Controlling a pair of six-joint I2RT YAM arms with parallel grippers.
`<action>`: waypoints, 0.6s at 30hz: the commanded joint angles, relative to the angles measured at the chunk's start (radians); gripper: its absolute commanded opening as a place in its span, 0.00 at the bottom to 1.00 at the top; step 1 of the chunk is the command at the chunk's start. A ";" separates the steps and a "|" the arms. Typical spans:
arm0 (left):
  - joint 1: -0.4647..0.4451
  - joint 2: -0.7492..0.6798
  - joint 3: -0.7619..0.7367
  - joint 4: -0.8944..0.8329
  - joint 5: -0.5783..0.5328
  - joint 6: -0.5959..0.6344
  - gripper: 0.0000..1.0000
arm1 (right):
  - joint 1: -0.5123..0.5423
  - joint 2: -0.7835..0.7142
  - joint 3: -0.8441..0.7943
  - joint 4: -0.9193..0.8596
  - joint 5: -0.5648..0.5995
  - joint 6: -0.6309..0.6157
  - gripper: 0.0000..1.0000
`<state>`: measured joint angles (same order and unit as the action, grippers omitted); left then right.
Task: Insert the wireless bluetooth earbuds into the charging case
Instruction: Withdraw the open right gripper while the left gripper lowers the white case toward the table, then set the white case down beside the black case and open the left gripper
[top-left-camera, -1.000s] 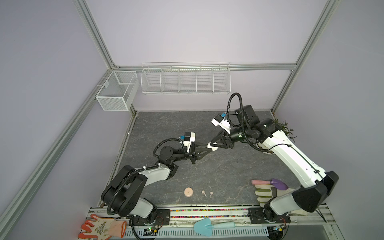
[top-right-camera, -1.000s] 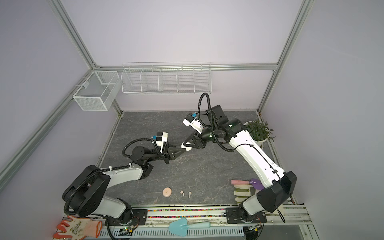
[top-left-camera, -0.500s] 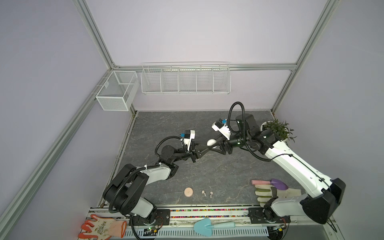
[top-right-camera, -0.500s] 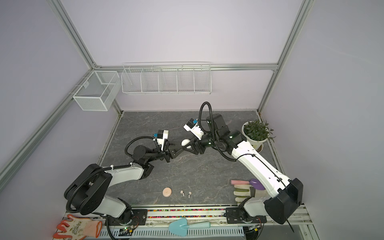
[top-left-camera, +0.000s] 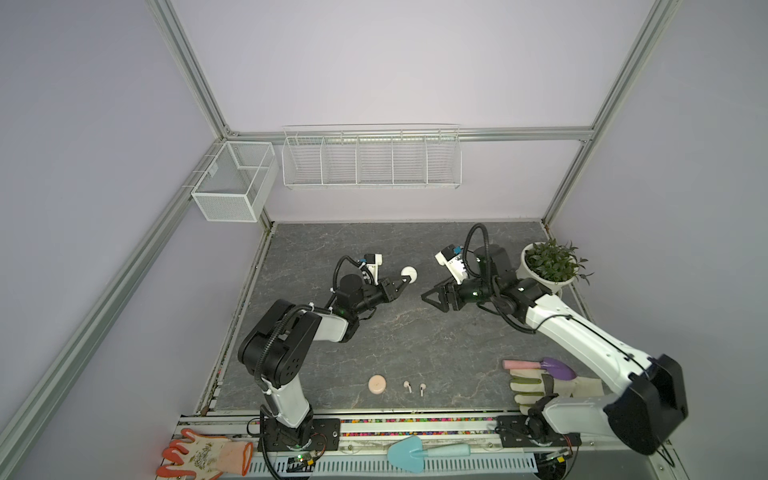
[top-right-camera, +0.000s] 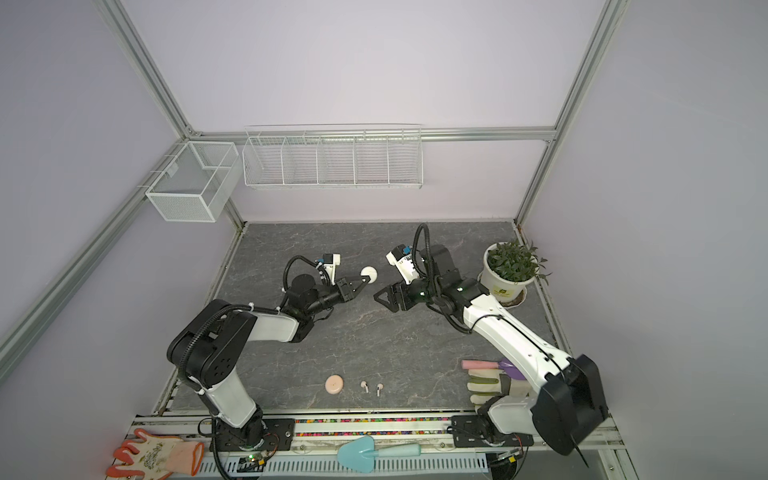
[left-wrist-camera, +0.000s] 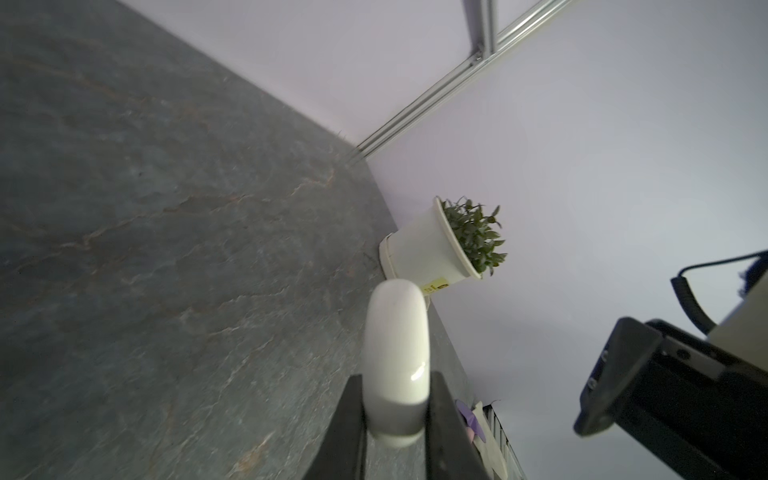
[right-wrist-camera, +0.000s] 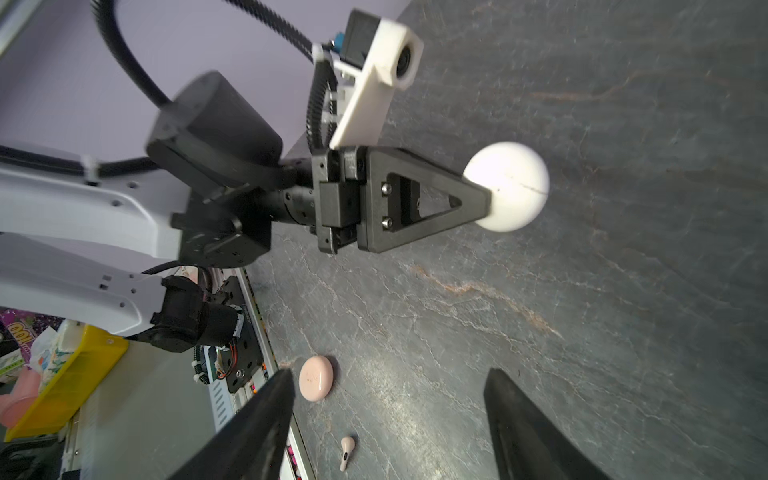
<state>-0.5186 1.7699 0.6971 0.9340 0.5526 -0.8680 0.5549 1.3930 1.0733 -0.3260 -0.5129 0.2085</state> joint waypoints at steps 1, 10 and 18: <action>0.009 -0.005 0.107 -0.415 -0.086 0.053 0.00 | -0.007 0.063 -0.013 0.056 -0.037 0.058 0.74; 0.008 0.042 0.284 -0.869 -0.187 0.132 0.00 | -0.058 0.097 -0.032 0.073 0.040 0.038 0.75; 0.005 0.112 0.366 -0.987 -0.185 0.121 0.00 | -0.086 0.119 -0.044 0.065 0.040 0.032 0.75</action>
<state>-0.5133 1.8671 1.0401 0.0154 0.3889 -0.7475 0.4706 1.5009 1.0470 -0.2787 -0.4725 0.2367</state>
